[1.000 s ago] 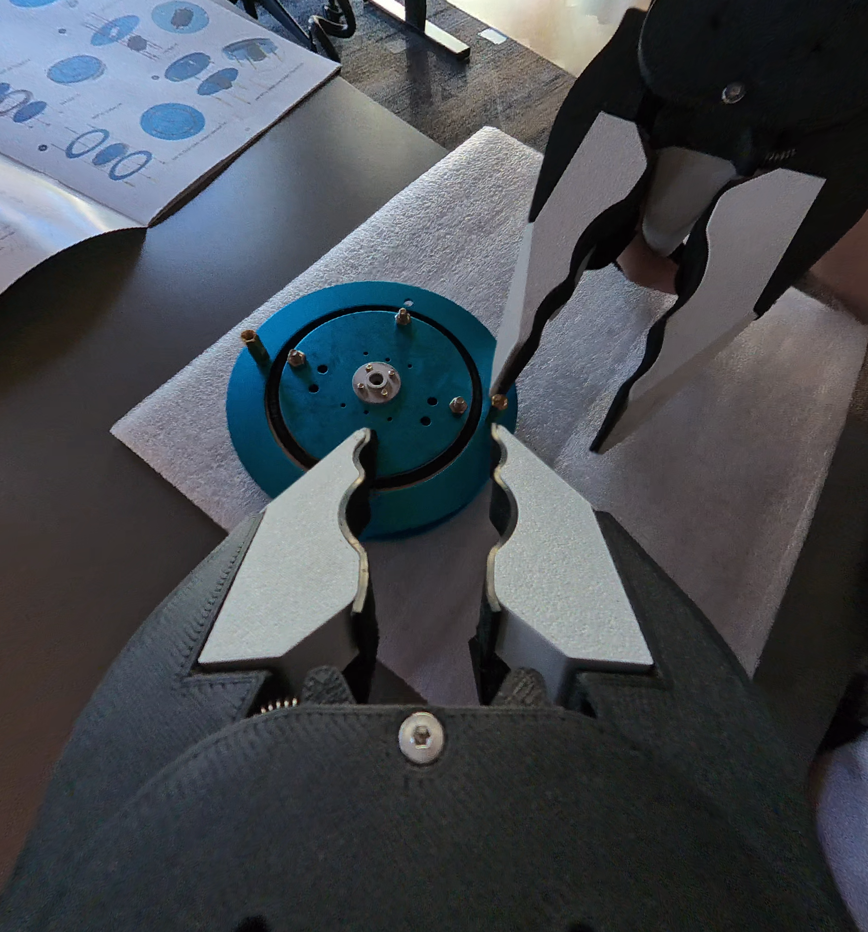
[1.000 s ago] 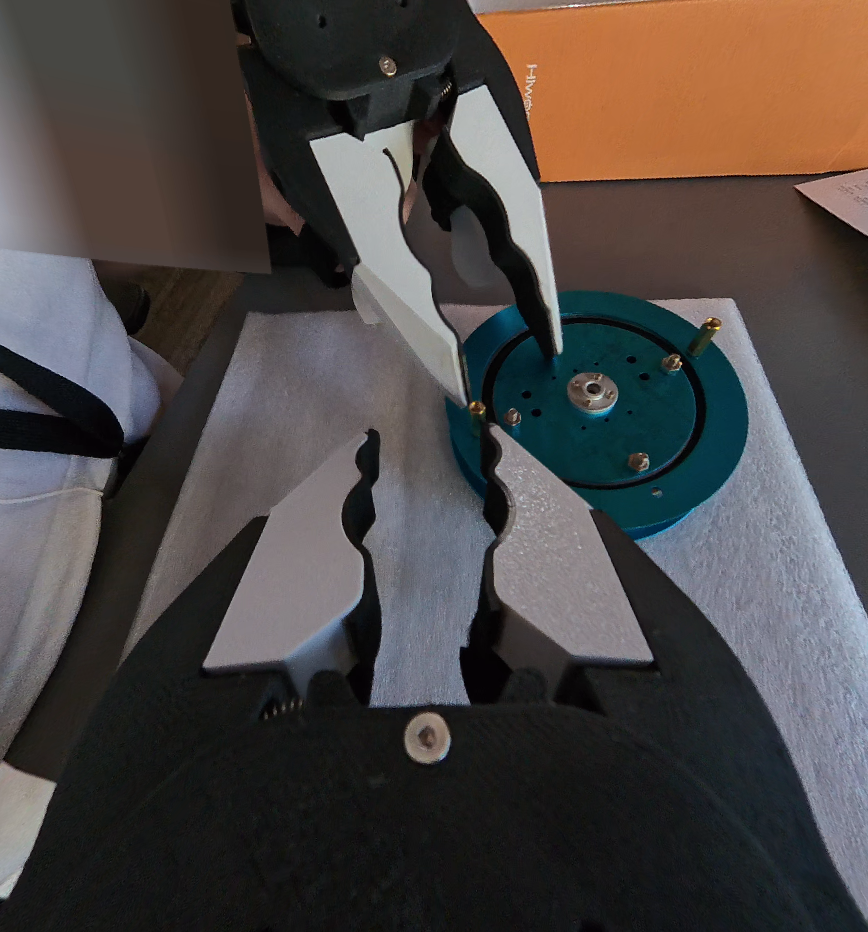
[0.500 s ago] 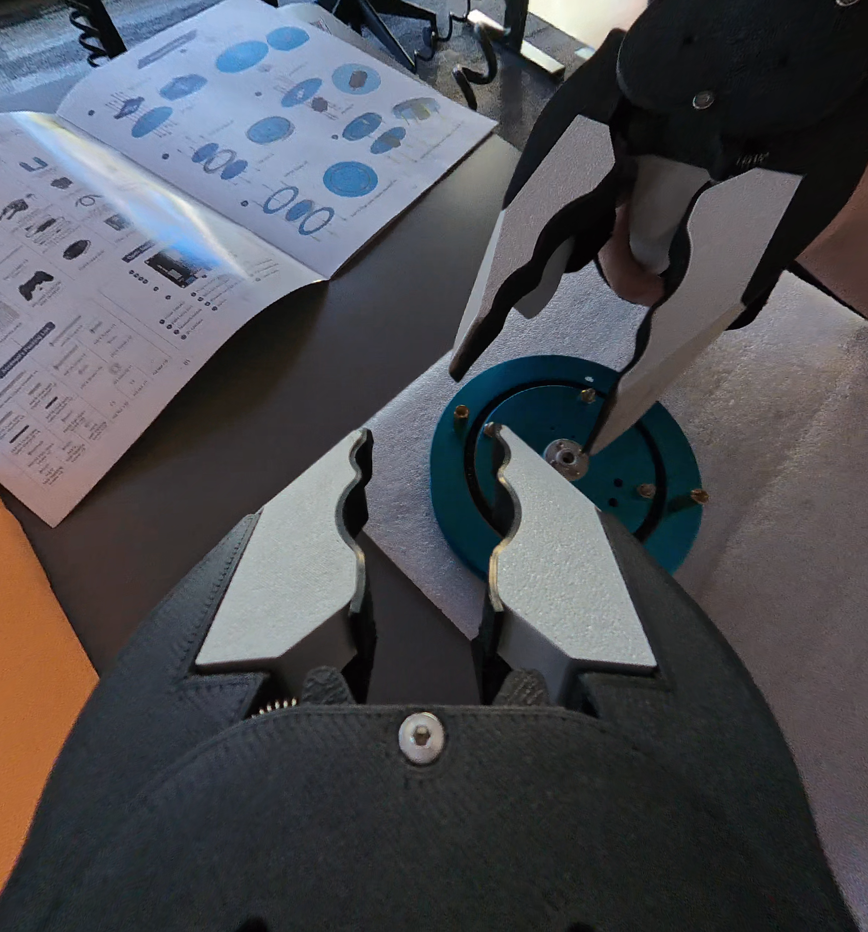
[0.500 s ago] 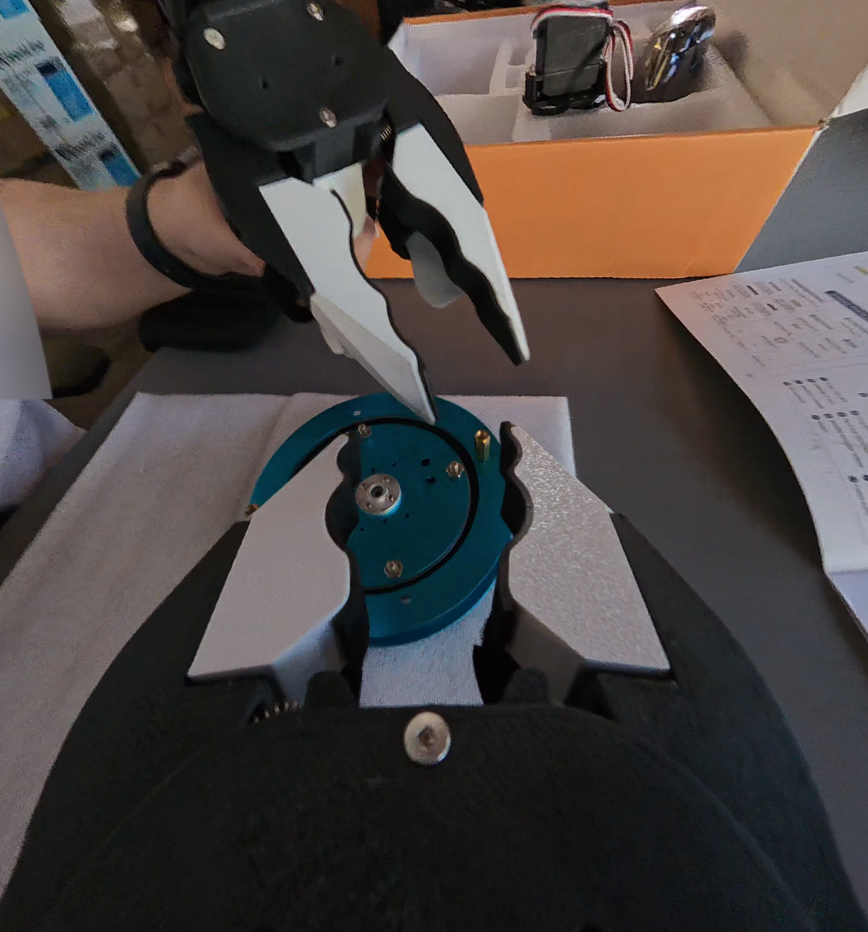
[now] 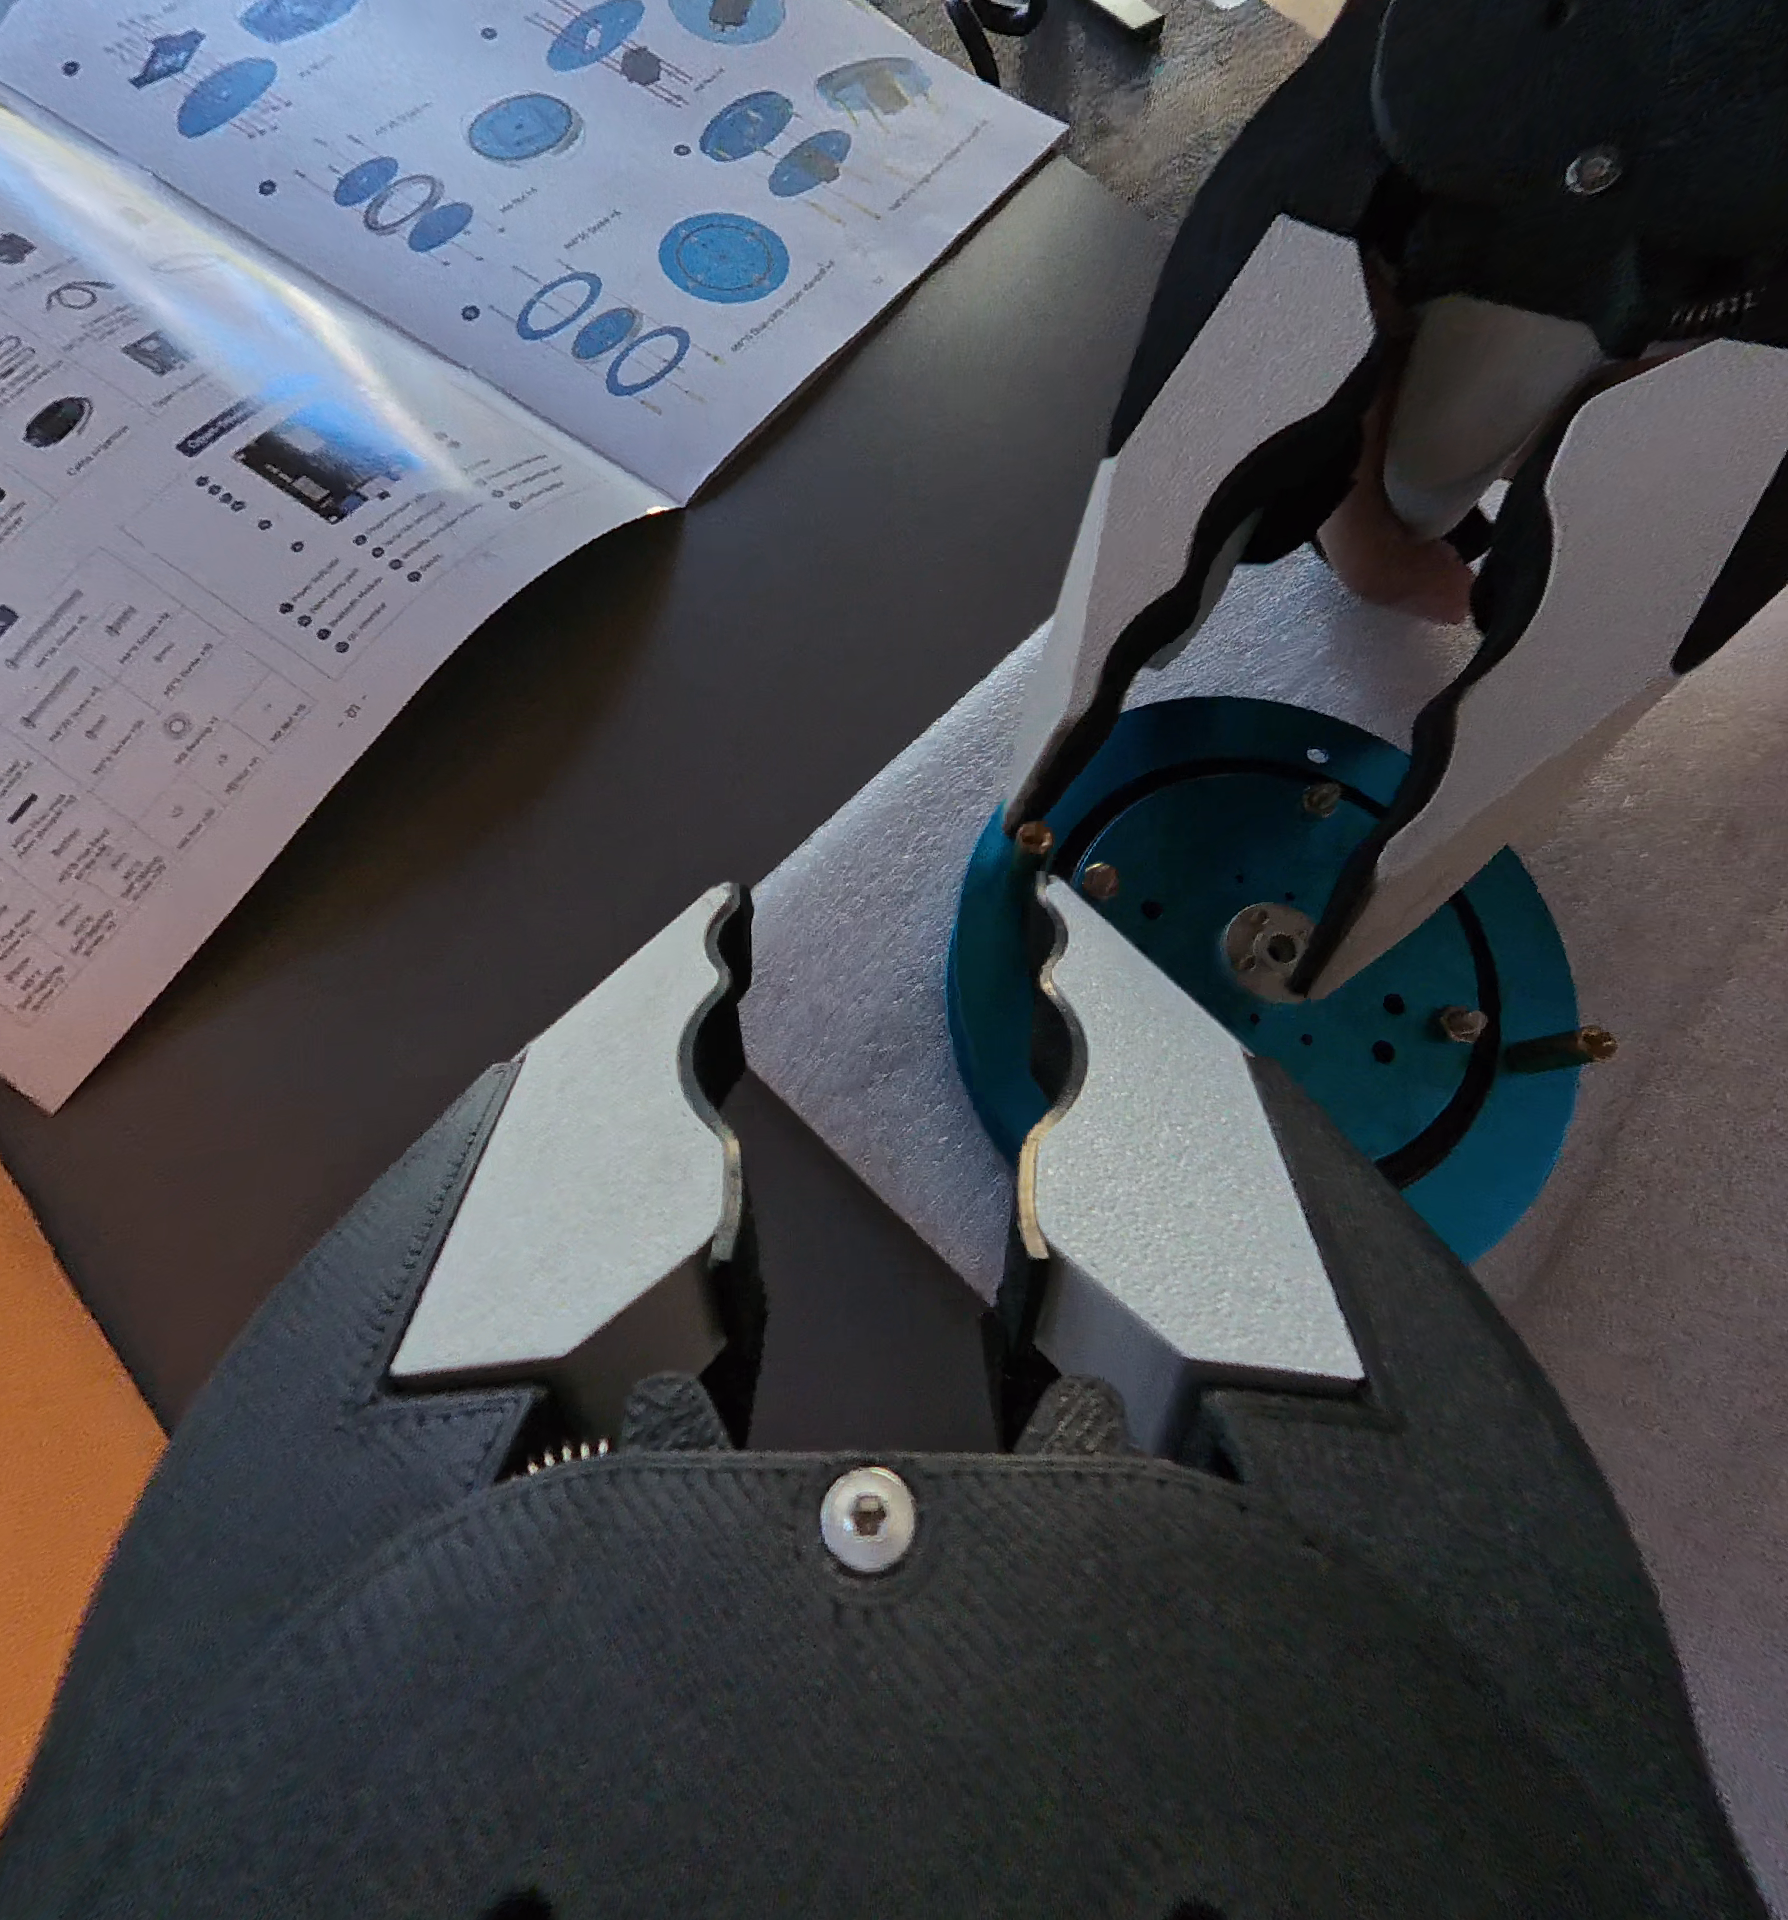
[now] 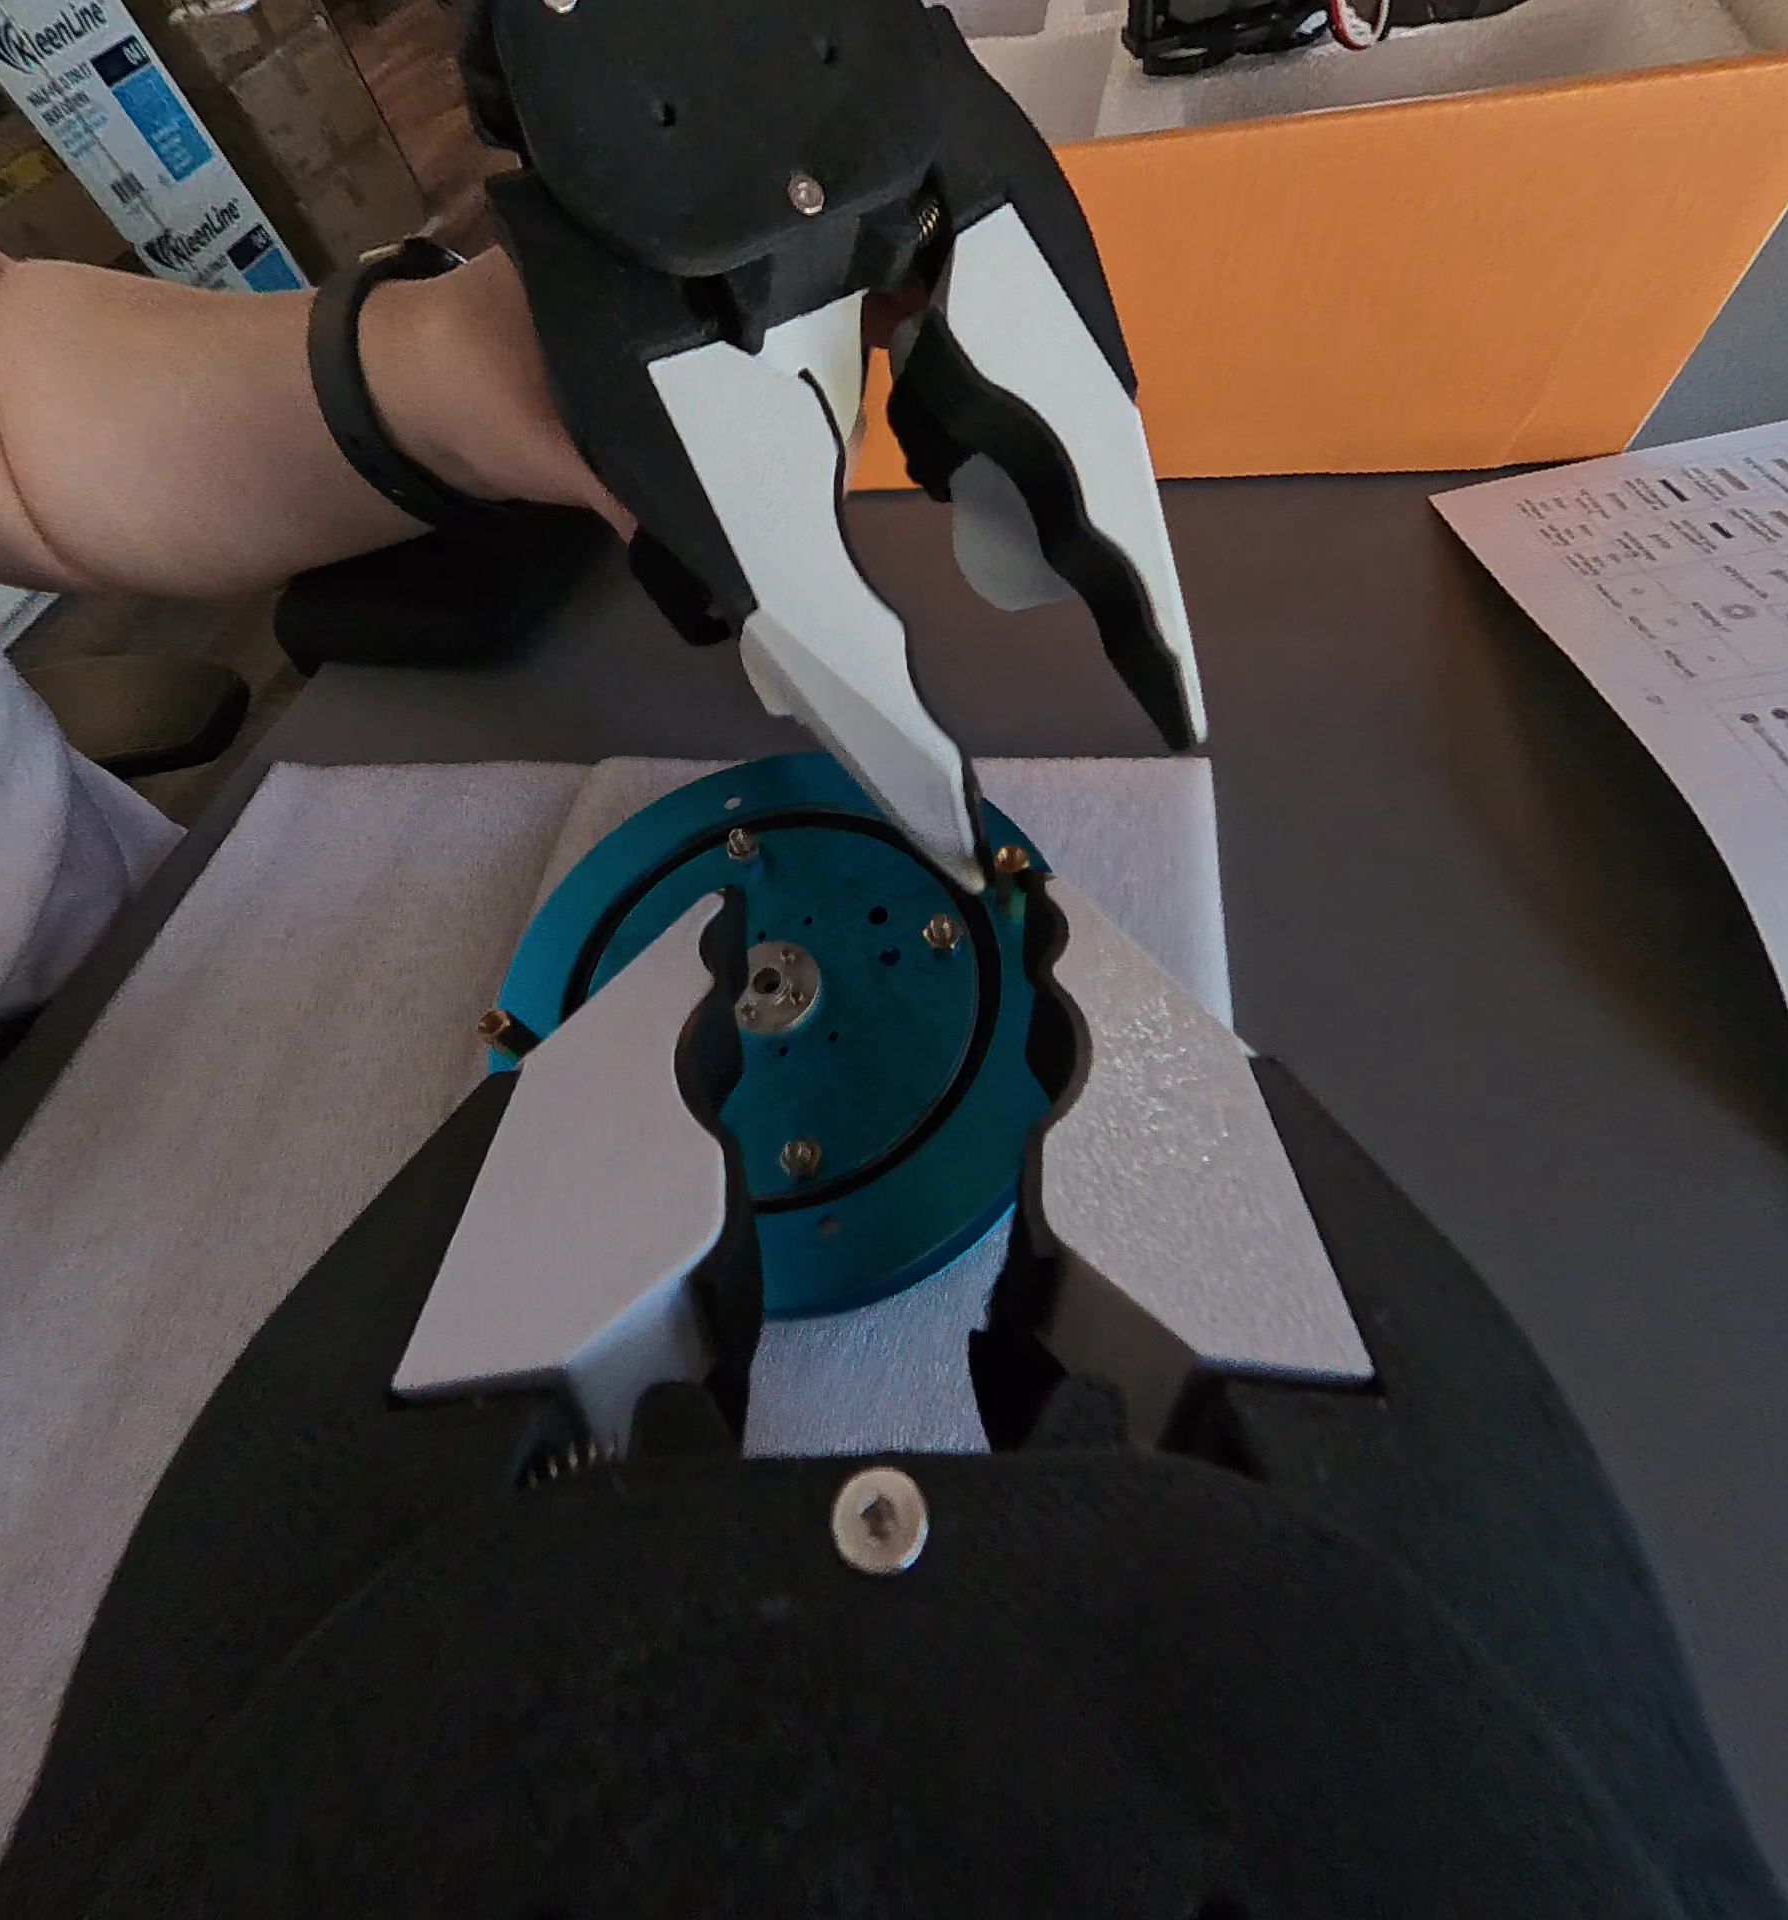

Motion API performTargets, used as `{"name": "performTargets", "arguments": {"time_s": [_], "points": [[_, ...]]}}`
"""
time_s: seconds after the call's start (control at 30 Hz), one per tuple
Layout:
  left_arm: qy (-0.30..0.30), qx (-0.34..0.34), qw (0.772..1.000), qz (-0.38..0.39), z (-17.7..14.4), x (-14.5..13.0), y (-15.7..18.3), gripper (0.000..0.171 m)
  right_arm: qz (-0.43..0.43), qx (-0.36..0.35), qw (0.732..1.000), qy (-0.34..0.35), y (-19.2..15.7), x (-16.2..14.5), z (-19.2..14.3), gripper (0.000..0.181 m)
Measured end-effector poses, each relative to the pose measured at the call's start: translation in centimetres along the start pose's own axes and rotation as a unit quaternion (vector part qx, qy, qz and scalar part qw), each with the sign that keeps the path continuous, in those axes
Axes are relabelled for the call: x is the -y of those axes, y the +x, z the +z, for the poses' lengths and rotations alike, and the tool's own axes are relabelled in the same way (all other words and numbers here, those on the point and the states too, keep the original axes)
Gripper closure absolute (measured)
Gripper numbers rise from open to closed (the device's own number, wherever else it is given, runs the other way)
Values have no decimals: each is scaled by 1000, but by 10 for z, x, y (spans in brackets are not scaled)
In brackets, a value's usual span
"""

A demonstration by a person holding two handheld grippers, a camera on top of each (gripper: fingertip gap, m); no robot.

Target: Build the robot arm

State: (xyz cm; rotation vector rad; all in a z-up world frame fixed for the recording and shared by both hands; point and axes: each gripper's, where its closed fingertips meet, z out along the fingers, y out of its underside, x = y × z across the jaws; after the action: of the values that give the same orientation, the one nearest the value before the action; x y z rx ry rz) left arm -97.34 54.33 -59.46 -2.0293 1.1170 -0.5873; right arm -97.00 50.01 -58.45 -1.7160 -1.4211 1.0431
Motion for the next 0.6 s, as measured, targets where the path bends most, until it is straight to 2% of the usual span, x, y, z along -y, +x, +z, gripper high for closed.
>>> {"name": "performTargets", "arguments": {"time_s": [0.13, 0.23, 0.33, 0.43, 0.5, 0.6], "points": [[5, 14, 1000, -9, -6, -4, -6, 122, 3, -6, 1000, 15, -2, 2, -8, 136], [17, -12, 1000, -13, -5, 1, 4, 121, 6, -19, 999, 27, 6, 6, -7, 127], [4, -3, 1000, 4, 1, 2, 4, 120, 5, -2, 1000, 24, 2, 7, -1, 125], [-2, 2, 1000, 2, 1, 0, 1, 119, 5, 2, 1000, 14, -2, 2, -1, 127], [-1, 15, 1000, -2, -3, -3, -4, 122, 9, 6, 1000, 13, -5, -1, -7, 138], [14, 5, 1000, -21, -8, -4, -4, 122, 17, -9, 999, 31, 0, 2, -11, 134]]}}
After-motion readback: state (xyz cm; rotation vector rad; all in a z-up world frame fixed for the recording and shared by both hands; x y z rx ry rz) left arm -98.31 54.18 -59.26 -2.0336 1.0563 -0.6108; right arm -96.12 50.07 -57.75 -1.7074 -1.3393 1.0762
